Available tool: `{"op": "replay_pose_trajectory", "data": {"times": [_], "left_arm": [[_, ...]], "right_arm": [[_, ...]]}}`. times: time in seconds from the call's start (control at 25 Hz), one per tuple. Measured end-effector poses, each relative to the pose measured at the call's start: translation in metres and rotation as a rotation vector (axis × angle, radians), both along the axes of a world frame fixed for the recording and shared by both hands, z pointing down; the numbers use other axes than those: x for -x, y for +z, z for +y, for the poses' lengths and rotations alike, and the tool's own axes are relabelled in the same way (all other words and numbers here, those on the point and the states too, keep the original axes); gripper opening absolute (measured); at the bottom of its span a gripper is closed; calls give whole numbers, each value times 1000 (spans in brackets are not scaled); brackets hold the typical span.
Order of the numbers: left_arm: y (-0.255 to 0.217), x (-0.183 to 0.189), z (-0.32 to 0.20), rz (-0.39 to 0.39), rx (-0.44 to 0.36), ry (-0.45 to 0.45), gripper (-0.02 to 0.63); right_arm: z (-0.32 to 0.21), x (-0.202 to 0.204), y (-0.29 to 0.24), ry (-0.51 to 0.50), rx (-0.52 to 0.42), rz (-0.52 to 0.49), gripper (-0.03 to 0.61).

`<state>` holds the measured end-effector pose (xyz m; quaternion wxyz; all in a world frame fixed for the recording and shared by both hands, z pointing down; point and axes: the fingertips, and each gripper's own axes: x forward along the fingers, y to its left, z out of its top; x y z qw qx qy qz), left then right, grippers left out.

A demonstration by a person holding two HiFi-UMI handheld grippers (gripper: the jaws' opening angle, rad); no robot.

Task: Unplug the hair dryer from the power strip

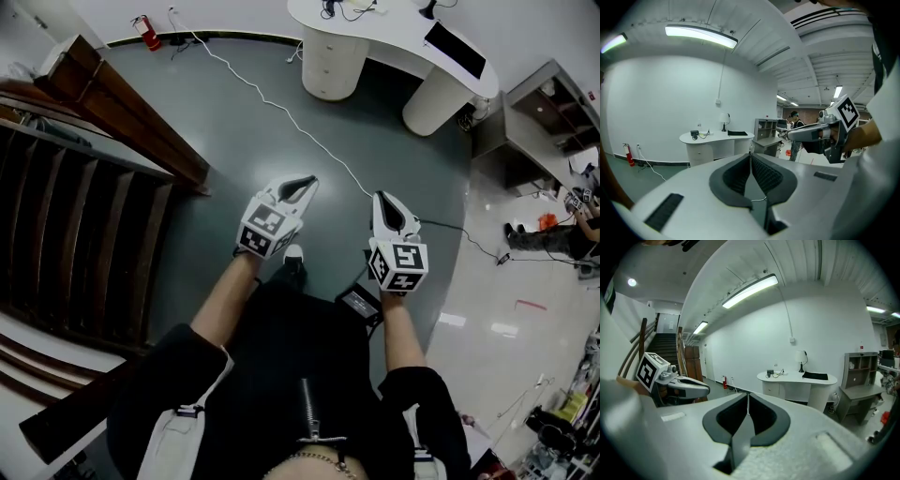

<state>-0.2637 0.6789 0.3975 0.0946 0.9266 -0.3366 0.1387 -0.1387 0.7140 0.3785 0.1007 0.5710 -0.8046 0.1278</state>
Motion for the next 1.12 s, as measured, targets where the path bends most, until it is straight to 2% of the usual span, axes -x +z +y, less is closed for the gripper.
{"op": "replay_pose_trajectory", "data": {"times": [0.36,0.68,0.92,1.12], "left_arm": [[5,9,-88,-21,-14,46,20],[15,9,-129,-20,8,53,20],[22,-6,-163,-38,5,49,20],[29,-28,-210,-56,1,41,20]], "right_arm": [[-88,13,-1,26,1,3,5],[-125,10,0,41,11,5,5],[-157,-4,14,34,24,-11,5],[-217,-21,18,5,11,-31,5]]}}
